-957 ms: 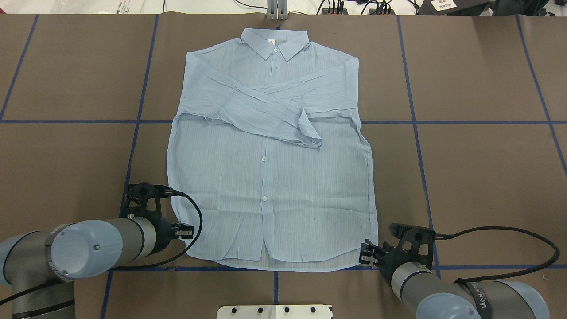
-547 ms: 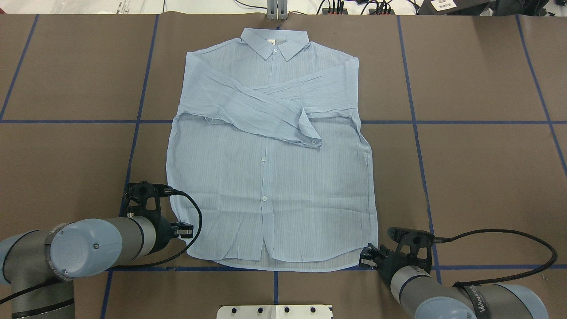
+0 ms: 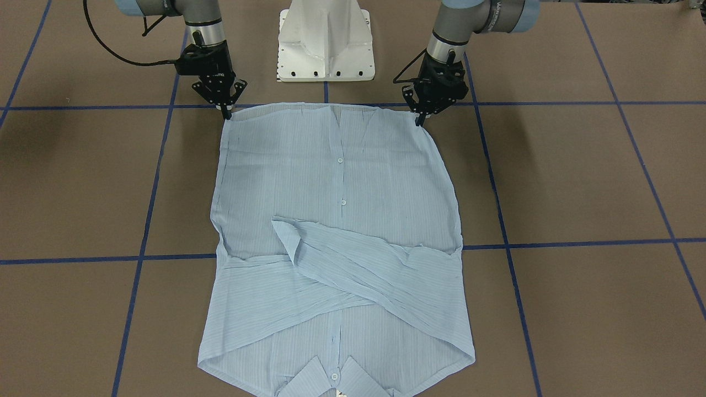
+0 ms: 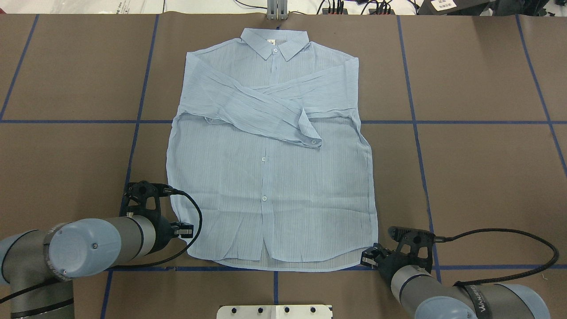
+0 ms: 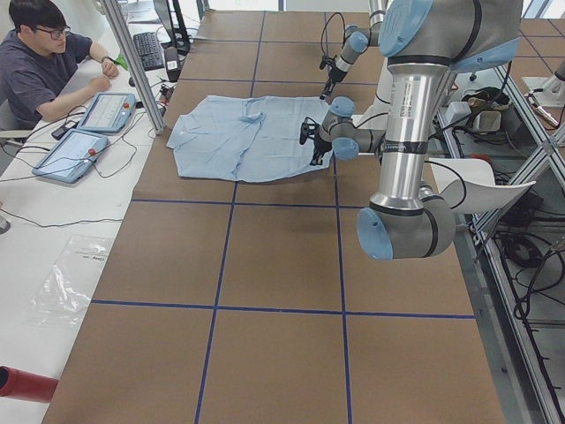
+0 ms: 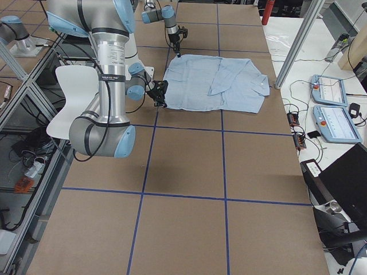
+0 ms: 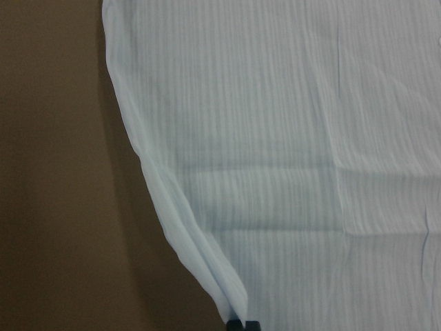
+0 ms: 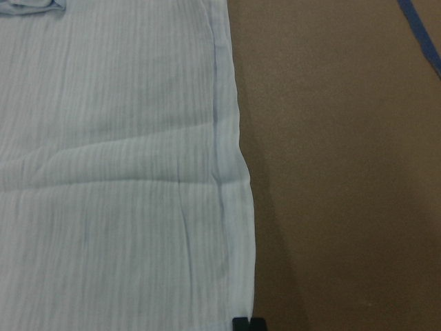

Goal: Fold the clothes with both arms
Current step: 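Lift the hem with both grippers and fold it toward the collar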

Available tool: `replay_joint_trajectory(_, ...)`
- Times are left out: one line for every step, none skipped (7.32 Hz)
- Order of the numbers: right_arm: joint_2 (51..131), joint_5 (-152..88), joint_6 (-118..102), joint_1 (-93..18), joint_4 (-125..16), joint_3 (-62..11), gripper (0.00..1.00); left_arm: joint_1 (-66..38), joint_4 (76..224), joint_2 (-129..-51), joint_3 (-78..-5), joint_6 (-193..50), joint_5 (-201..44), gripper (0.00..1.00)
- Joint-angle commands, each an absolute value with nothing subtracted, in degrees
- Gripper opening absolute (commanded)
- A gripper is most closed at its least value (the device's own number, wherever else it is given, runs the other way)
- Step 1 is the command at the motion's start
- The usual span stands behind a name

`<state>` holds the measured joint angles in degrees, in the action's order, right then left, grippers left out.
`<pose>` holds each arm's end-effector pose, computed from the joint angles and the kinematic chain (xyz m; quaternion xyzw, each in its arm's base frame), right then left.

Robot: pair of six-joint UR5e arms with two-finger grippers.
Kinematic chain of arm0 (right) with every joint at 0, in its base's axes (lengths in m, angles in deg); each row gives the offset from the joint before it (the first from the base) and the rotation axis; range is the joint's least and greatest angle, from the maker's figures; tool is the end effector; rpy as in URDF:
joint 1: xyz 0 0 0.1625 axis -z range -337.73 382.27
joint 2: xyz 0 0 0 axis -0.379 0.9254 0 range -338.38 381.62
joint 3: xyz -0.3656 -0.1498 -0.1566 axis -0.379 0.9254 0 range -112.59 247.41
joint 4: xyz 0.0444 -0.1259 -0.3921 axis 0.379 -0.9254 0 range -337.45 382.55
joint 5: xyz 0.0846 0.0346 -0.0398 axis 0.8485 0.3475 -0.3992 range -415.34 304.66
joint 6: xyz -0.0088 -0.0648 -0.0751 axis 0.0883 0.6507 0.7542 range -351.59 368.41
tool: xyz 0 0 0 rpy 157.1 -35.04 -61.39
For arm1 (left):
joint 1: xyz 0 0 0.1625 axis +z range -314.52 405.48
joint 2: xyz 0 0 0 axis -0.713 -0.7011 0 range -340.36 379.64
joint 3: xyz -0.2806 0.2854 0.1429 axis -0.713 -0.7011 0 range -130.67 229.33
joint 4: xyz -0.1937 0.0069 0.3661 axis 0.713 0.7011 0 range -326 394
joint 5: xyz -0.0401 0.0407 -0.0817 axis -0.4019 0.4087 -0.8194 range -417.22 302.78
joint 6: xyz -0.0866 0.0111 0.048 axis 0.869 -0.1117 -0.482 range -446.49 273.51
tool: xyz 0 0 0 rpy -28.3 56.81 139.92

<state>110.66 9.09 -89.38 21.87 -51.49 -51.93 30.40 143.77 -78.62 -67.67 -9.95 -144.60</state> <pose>-0.4783 -0.1798 0.3797 0.1784 -0.3954 0.1508 0.8883 0.4663 -0.2684 0.3320 0.1335 0.4426 -0.0231 0.8864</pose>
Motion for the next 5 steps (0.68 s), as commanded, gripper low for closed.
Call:
replay_joint_trajectory(111.0,11.1,-89.2,21.4,-60.5,-60.9,0.00,29.9,143.3,-78.4,-71.1,-12.5,-145.1,0.00)
replay_joint_trajectory(110.6,15.8,-89.2,20.6,-69.8,-68.5,0.00,29.6,142.4,-77.0,-75.0,-15.6,-145.1,0.00)
replay_joint_trajectory(110.0,18.5,-89.2,20.6,-78.1,-76.2,0.00,29.5,138.8,-76.1,-79.5,-15.9,-146.1,0.00)
replay_joint_trajectory(106.9,23.0,-89.3,21.0,-87.8,-82.6,0.00,29.2,132.0,-76.2,-86.1,-16.0,-150.4,0.00)
replay_joint_trajectory(100.3,26.4,-89.3,21.4,-98.8,-87.3,0.00,28.1,123.6,-76.6,-93.6,-16.0,-153.6,0.00)
